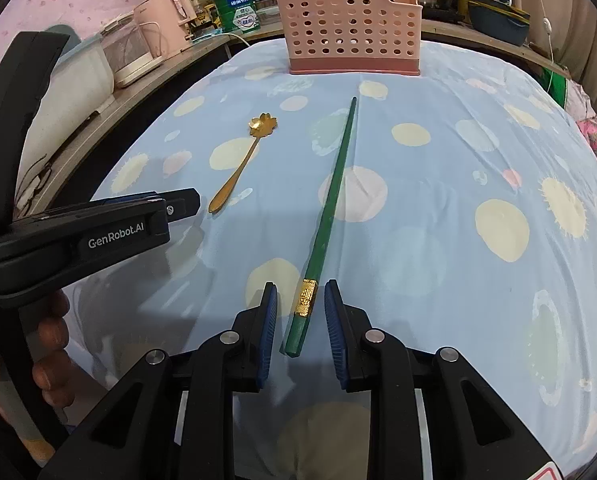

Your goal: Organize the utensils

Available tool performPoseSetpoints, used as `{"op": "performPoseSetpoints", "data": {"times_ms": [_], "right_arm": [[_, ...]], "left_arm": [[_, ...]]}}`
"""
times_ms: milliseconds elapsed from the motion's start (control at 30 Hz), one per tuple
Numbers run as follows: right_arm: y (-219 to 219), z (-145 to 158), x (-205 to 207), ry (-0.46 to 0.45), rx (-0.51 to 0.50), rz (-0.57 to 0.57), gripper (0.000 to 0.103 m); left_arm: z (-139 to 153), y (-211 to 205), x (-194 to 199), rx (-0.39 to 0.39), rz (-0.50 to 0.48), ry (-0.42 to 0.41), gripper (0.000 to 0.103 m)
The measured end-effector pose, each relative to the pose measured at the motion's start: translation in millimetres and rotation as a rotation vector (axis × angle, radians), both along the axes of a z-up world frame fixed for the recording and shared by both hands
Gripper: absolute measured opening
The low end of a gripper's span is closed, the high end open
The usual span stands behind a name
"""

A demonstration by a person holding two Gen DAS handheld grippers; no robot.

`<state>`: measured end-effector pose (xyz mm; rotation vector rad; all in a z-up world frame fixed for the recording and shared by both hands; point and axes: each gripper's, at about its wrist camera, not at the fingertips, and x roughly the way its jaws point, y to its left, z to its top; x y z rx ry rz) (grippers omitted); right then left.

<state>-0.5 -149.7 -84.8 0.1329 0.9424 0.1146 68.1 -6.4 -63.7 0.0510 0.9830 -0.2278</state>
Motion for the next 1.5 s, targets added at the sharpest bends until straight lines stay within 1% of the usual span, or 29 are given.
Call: {"op": "performPoseSetpoints", "data": {"times_ms": [33,100,200,367,533,600,667,800,867,967,1067,1100,1167,1200,1267,1300,1333,1367,1500], "right_arm": [[0,0,0,-0.002,-0.009,-0.002,0.019],[-2,0,0,-0.002,-0.01,-0.013,0.012],[-8,-1,1,0.001,0.012,-0.029,0.008],[-10,-1,1,-0.003,0.015,-0.041,0.007],[-22,1,3,-0.01,0.037,-0.084,0.007],[-28,2,4,-0.012,0.043,-0.103,0.007],[-32,3,3,-0.016,0.048,-0.118,0.007],[-38,3,4,-0.015,0.056,-0.136,0.007],[-39,2,5,-0.011,0.06,-0.135,0.007],[-38,1,6,-0.006,0.062,-0.13,0.007],[-38,0,7,-0.004,0.062,-0.129,0.007],[-37,0,6,-0.003,0.062,-0.129,0.007],[-38,0,7,-0.001,0.065,-0.13,0.007],[-38,-1,7,-0.001,0.065,-0.129,0.007],[-38,-1,7,-0.001,0.064,-0.129,0.007],[-38,-1,7,-0.001,0.064,-0.129,0.007],[-38,-1,7,-0.001,0.065,-0.129,0.007],[-38,-1,7,-0.001,0.065,-0.129,0.007],[-38,0,7,-0.002,0.063,-0.129,0.007]], "left_arm": [[0,-1,0,0.001,-0.002,0.001,0.038],[-1,-3,0,-0.002,-0.007,0.004,0.039],[-3,-6,0,-0.003,-0.014,0.009,0.039],[-4,-9,2,-0.005,-0.018,0.015,0.039],[-3,-12,3,-0.011,-0.025,0.019,0.04],[-2,-13,3,-0.017,-0.029,0.019,0.042],[1,-14,3,-0.027,-0.031,0.016,0.049],[3,-17,4,-0.045,-0.039,0.021,0.051],[1,-18,7,-0.053,-0.038,0.031,0.053],[-3,-20,10,-0.06,-0.037,0.046,0.053],[-5,-23,13,-0.052,-0.039,0.043,0.052],[-6,-25,14,-0.048,-0.041,0.04,0.052],[-7,-28,17,-0.037,-0.047,0.033,0.043],[-8,-30,18,-0.026,-0.05,0.027,0.04],[-9,-33,18,-0.002,-0.057,0.012,0.029],[-8,-33,17,0.0,-0.063,0.01,0.026],[-8,-33,16,-0.002,-0.067,0.01,0.017],[-8,-32,16,-0.005,-0.07,0.012,0.011],[-7,-28,14,-0.02,-0.072,0.02,0.01]]}}
